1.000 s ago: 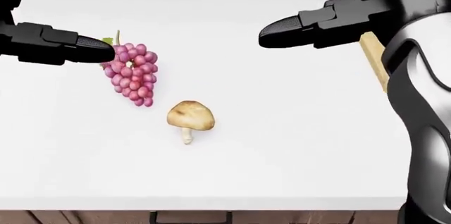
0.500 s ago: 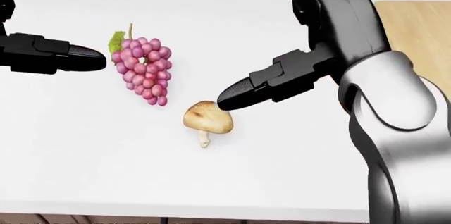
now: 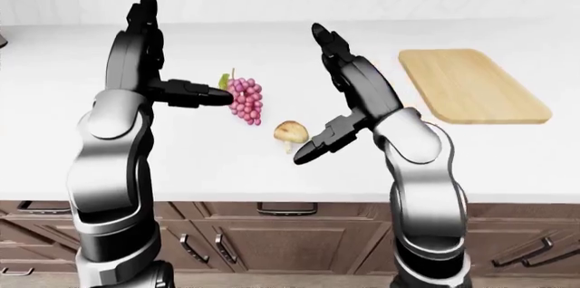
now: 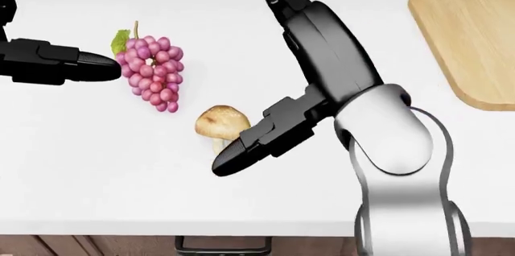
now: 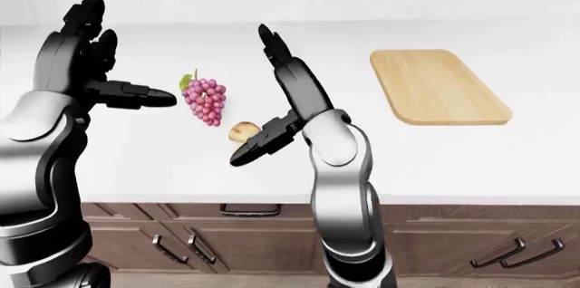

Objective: Place the mushroom and the grape on separate cutting boards.

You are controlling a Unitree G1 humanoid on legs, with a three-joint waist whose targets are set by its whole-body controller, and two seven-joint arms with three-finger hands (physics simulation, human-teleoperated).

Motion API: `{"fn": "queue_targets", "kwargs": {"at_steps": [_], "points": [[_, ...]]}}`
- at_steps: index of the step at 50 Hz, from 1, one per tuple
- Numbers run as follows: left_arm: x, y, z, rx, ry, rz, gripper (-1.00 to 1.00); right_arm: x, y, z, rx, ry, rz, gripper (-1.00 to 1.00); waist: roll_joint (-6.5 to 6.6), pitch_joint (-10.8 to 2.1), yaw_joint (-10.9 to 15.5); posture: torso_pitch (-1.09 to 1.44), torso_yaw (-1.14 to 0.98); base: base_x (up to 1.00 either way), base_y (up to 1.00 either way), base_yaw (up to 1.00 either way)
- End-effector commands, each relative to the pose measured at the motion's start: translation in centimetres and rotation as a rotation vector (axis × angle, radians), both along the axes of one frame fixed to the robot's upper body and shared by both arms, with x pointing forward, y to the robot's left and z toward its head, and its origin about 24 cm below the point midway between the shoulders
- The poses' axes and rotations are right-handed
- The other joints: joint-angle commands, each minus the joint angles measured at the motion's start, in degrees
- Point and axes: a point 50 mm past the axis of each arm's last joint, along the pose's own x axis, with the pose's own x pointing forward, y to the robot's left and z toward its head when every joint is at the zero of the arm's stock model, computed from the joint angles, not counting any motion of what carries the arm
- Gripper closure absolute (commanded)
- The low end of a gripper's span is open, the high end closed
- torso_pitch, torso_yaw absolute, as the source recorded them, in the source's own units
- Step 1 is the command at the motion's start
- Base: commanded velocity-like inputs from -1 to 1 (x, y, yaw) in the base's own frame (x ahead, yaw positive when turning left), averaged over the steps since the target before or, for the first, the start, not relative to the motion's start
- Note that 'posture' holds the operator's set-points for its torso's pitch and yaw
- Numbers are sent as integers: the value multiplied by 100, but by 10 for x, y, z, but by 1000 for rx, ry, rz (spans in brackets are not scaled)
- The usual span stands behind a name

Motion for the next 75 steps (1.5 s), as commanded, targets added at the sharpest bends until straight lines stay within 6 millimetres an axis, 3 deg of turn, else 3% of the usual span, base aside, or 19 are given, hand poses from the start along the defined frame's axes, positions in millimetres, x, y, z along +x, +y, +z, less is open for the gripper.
{"fn": "queue_targets", "kwargs": {"at_steps": [1,9,27,33,34,46,62,75], "points": [[-6,0,18,17,-90,4,-100,-2,4,14,-7,-98,7,-100,26,-142,-3,0,0,0,0,0],[-7,3,18,15,-90,8,-100,18,14,2,-35,-84,12,-100,57,-168,-8,0,0,0,0,0],[-6,3,19,15,-91,13,-100,26,14,-24,-111,-50,5,-100,47,-198,-3,0,0,0,0,0],[-5,3,17,14,-90,15,-100,24,17,-29,-116,-47,22,-85,54,-201,-1,0,0,0,0,0],[-6,3,17,13,-90,16,-100,23,18,-29,-115,-46,25,-69,53,-202,-2,0,0,0,0,0],[-8,6,17,13,-90,19,-100,22,22,-38,-129,-32,48,-33,59,-202,-10,0,0,0,0,0],[-9,7,22,17,-98,26,-100,21,23,-40,-142,-26,63,0,64,-189,-14,0,0,0,0,0],[-12,9,21,14,-101,31,-100,16,26,-39,-169,-34,81,11,68,-187,-13,0,0,0,0,0]]}}
